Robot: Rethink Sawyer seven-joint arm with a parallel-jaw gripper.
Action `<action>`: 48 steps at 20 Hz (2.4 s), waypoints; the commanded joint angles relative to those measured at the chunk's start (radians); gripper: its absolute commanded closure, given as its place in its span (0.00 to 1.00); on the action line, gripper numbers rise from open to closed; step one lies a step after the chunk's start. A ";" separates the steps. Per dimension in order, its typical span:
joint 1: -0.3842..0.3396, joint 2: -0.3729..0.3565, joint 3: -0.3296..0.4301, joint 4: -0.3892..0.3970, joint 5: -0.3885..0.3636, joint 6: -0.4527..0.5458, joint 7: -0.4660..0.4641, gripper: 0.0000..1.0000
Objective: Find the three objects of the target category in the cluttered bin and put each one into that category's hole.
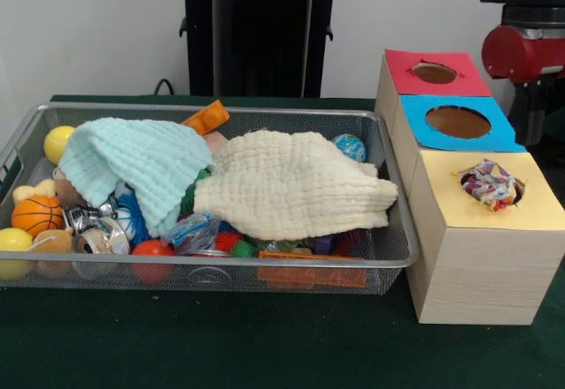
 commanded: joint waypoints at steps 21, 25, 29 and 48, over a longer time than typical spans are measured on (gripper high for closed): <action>-0.003 0.008 -0.056 0.005 -0.159 0.035 0.015 1.00; -0.002 0.021 -0.061 -0.008 -0.166 0.028 0.025 1.00; -0.004 0.018 -0.072 0.006 -0.180 0.005 0.032 1.00; 0.050 0.113 -0.138 -0.055 -0.188 -0.052 0.088 1.00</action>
